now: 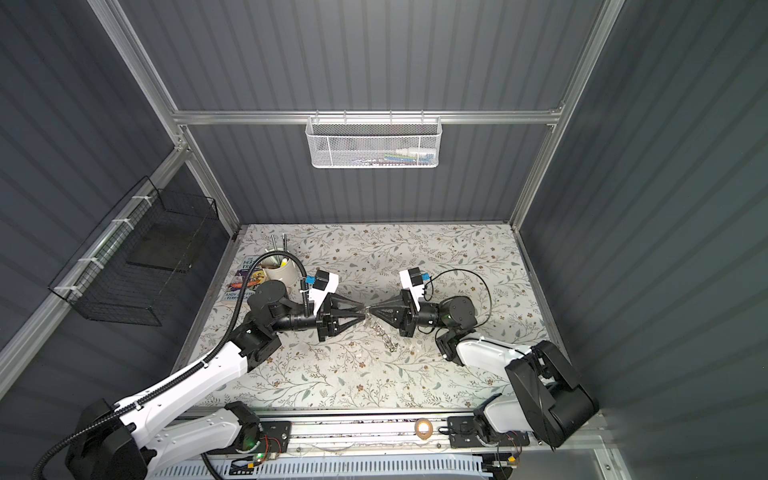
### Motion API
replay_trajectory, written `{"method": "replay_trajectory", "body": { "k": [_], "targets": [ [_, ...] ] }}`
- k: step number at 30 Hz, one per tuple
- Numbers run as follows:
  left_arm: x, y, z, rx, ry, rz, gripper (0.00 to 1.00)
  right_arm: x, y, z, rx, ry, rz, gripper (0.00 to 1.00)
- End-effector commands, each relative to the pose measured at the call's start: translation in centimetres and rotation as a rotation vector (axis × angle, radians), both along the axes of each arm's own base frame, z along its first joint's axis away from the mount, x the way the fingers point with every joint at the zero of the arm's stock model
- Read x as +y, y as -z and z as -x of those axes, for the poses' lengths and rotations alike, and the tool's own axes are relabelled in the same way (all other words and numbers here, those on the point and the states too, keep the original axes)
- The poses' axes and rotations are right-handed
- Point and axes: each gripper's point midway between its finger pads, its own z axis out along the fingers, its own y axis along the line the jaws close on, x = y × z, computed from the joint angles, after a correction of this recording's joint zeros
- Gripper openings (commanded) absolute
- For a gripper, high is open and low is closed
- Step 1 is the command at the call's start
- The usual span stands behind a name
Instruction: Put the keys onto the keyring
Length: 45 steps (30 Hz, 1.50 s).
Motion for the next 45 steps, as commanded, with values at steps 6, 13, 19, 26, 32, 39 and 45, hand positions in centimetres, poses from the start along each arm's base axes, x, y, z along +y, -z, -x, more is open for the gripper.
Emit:
{"method": "replay_trajectory", "body": {
  "k": [6,13,19,26,32,39,45],
  "targets": [
    [-0.5,0.2,0.4,-0.002,0.03,-0.008,0.24,0.0,-1.5,0.2,-0.055,0.002,-0.039,0.0],
    [-0.7,0.5,0.2,0.006,0.023,-0.016,0.15,0.0,-1.4,0.1,-0.053,0.005,-0.038,0.0],
    [-0.8,0.6,0.0,0.014,0.015,-0.017,0.06,0.0,-1.2,0.1,-0.052,0.005,-0.033,0.0],
    [-0.7,0.5,-0.1,0.012,-0.009,-0.021,0.0,0.0,-1.2,0.2,-0.054,0.006,-0.035,0.0],
    [-0.1,0.8,-0.5,-0.008,-0.052,-0.072,0.0,-0.1,-1.3,0.1,-0.062,0.017,-0.035,0.0],
    [0.4,1.3,-0.2,-0.03,-0.046,-0.196,0.0,-1.1,-1.6,0.1,-0.079,0.051,-0.033,0.23],
    [1.0,1.1,0.5,-0.049,-0.003,-0.308,0.0,-2.2,-1.5,0.0,-0.09,0.1,-0.01,0.33]
  ]
}}
